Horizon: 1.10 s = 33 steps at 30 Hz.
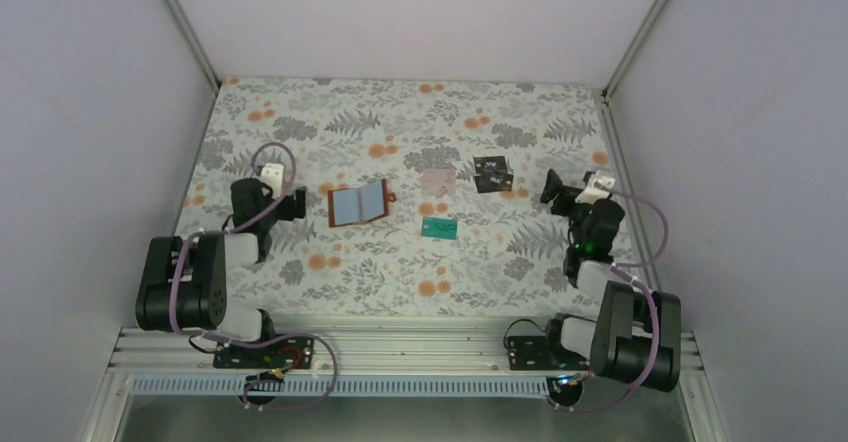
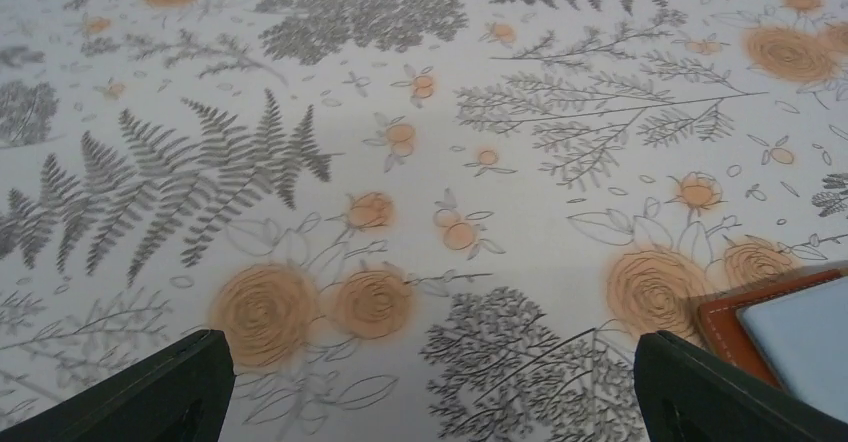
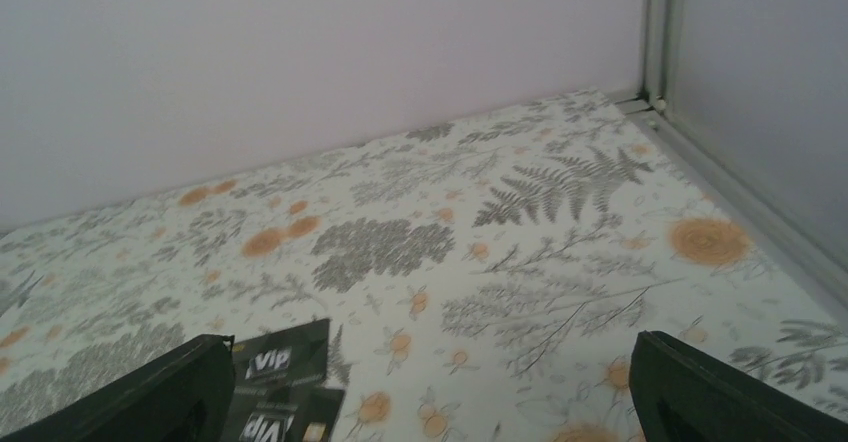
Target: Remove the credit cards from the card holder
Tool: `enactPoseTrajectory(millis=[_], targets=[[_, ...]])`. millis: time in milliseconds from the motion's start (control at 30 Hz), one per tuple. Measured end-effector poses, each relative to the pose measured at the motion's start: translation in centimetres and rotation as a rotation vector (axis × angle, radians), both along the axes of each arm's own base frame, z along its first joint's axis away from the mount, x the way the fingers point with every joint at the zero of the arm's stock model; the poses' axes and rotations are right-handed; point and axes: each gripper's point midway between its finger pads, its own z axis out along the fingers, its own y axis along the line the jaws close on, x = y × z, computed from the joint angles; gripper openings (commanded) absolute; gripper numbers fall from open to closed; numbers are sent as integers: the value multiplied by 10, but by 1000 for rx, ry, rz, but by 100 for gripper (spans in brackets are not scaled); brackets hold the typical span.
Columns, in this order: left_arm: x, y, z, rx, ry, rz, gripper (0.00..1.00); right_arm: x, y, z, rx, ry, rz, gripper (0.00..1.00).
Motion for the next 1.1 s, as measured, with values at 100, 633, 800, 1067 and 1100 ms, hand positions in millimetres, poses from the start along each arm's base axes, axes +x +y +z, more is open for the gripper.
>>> enactPoseTrajectory(millis=[100,633,800,1067,1100], targets=[[1,-13,-4,48,-83,-9,100,-8,14,-15,-17,-27,24,100],[4,-12,53,129,-419,34,100,26,39,-30,-145,-37,83,100],[3,-11,58,134,-445,52,100,34,47,-25,-175,-45,138,100],[5,-8,59,138,-443,66,100,36,55,-22,-198,-56,185,100],[6,-8,59,138,-441,65,100,36,55,-22,-200,-56,186,100]])
